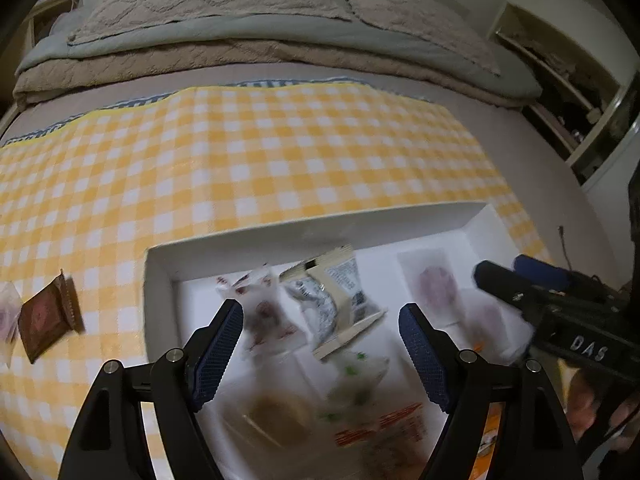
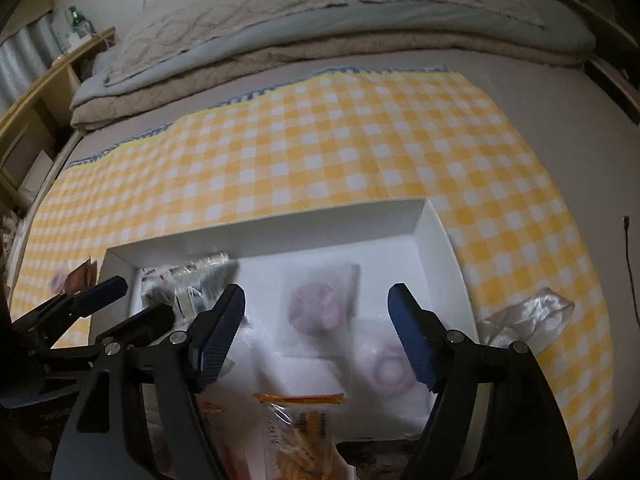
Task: Organize snacks
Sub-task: 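Lower both packets into the tray and open both grippers, then withdraw both grippers from the tray toward the last two packets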
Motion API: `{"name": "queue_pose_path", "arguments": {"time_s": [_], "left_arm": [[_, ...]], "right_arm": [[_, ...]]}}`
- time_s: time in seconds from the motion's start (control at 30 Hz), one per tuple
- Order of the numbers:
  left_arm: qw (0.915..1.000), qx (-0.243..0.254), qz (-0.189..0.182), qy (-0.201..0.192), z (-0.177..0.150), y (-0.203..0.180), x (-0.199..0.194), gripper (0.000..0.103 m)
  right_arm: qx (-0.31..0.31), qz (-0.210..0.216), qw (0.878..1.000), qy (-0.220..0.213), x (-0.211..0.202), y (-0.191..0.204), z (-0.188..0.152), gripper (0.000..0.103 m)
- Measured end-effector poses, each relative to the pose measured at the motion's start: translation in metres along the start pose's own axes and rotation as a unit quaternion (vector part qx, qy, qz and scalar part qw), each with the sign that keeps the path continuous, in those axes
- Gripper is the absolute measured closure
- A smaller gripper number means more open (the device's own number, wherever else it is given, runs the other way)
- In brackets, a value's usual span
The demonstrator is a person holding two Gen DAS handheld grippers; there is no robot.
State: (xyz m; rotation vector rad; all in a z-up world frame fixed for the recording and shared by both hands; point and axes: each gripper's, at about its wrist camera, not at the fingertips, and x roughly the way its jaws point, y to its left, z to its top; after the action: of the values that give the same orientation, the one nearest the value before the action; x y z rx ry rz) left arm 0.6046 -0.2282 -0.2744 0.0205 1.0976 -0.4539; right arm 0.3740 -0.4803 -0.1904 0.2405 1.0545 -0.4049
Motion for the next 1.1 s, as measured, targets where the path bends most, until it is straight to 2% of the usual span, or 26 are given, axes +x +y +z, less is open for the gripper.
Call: {"name": "queue_pose_path", "arguments": {"time_s": [0.37, 0.5, 0.6, 0.77, 0.83, 1.1], "left_arm": [[0.9997, 0.020, 0.012, 0.010, -0.014, 0.000, -0.013, 0.024], [0.9996, 0.023, 0.011, 0.014, -0.018, 0.001, -0.021, 0.017], [0.9995, 0.027, 0.010, 0.012, -0.020, 0.001, -0.029, 0.011], [0.9995, 0.029, 0.010, 0.004, -0.023, 0.002, -0.046, 0.001], [0.9995, 0.030, 0.010, 0.000, -0.024, 0.003, -0.052, 0.000], [0.9994, 0.030, 0.011, -0.013, -0.028, 0.015, -0.085, 0.000]], "right_arm": [[0.006, -0.014, 1.000, 0.000, -0.013, -0.018, -0.015, 0.027], [0.003, -0.019, 1.000, -0.001, -0.019, -0.017, -0.019, 0.026], [-0.001, -0.024, 1.000, -0.001, -0.023, -0.015, -0.025, 0.022], [-0.007, -0.037, 0.999, -0.002, -0.032, -0.009, -0.033, 0.005], [-0.007, -0.042, 0.999, -0.012, -0.038, -0.007, -0.035, 0.000], [-0.003, -0.046, 0.998, -0.030, -0.059, 0.002, -0.034, 0.000]]}}
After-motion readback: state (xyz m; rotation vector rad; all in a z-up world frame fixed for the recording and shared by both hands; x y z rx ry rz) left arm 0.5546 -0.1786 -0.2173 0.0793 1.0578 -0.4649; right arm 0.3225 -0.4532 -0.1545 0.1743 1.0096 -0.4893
